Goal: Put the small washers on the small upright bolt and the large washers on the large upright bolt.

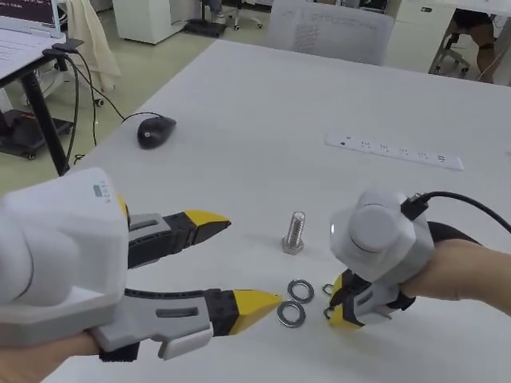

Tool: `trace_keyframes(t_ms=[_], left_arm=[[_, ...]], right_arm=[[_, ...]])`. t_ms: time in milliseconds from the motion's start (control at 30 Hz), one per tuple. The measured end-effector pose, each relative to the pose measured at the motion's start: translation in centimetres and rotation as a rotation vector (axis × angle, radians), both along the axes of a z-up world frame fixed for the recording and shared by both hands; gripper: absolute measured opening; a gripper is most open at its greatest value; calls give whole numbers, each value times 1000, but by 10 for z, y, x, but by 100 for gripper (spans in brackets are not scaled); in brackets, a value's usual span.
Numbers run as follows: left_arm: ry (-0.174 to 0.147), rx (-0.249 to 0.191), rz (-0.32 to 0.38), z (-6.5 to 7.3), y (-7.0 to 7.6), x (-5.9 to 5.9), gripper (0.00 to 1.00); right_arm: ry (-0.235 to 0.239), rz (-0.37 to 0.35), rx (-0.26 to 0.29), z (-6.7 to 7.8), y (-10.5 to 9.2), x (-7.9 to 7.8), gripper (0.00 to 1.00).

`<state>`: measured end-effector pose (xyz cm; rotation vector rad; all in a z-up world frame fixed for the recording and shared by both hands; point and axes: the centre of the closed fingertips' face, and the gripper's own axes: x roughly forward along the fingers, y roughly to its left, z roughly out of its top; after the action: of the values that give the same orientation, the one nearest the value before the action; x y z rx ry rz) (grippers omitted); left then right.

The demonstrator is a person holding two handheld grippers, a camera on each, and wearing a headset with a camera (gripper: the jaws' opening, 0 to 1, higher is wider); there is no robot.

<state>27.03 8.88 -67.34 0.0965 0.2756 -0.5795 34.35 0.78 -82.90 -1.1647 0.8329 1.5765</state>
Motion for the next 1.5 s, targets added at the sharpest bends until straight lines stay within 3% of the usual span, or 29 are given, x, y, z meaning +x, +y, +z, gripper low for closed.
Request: trace_keyframes(t_ms=[333, 433, 600, 933, 1267, 1500], left_arm=[[4, 0, -2, -2, -2, -3, 55], [9, 5, -8, -2, -4, -3, 55], [12, 9, -20, -4, -7, -2, 55], [20, 10, -49, -6, -17, 1, 55], [27, 17, -58, -6, -18, 3, 55], [35, 14, -47, -9, -15, 4, 55]], right_arm=[[10, -25, -4, 1, -3, -1, 12], [21, -39, 0, 8, -7, -1, 12], [-4, -77, 5, 29, -26, 15, 12], [-63, -148, 2, 55, -59, 44, 12], [-121, -164, 20, 73, -49, 74, 12], [-128, -137, 10, 72, -38, 80, 12]])
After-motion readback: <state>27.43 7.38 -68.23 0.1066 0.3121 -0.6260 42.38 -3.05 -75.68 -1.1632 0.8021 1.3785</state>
